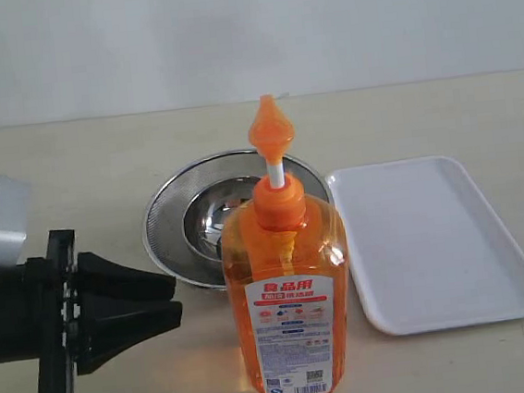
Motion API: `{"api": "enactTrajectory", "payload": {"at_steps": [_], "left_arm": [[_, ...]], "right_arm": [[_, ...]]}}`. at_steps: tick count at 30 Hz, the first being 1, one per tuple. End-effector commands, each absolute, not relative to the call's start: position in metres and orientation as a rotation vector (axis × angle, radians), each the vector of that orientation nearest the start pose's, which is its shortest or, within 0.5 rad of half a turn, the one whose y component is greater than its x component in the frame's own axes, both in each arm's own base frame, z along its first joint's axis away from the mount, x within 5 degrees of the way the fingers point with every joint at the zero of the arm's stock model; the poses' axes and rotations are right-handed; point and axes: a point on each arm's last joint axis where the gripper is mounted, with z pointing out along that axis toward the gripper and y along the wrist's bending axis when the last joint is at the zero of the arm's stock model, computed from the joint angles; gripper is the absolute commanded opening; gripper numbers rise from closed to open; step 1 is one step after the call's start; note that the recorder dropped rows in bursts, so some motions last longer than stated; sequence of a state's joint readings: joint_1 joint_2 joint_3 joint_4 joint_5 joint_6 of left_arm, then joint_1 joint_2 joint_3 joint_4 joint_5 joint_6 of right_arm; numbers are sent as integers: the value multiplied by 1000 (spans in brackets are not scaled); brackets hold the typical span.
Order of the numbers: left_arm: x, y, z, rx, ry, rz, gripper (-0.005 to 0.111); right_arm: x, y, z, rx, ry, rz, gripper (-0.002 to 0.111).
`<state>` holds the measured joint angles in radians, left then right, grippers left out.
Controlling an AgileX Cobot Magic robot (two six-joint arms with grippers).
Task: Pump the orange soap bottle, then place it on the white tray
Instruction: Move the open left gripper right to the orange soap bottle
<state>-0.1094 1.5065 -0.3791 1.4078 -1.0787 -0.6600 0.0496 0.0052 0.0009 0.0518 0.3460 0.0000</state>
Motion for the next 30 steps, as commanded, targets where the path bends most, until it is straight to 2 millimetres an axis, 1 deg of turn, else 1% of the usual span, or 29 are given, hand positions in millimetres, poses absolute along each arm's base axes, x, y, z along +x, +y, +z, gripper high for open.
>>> {"api": "enactTrajectory", "payload": {"at_steps": [1,3,5,9,14,19,23,30], "left_arm": [[189,-102,169,1105,1686,-955,62],[190,-103,171,1071,1674,-976,77],[191,-104,174,1044,1651,-997,83],[191,-104,175,1032,1642,-1005,79],[195,-103,177,969,1642,-996,80],[196,-103,179,918,1654,-1030,90],[195,-103,178,932,1662,-1029,98],[194,-104,178,938,1669,-1038,99]], "right_arm": [[54,4,183,-10,1817,77,0],[54,4,183,-10,1817,77,0],[54,4,183,-10,1817,77,0],[54,4,183,-10,1817,77,0],[54,4,183,-8,1817,80,0],[54,4,183,-8,1817,80,0],[54,4,183,-8,1817,80,0],[54,4,183,-8,1817,80,0]]}}
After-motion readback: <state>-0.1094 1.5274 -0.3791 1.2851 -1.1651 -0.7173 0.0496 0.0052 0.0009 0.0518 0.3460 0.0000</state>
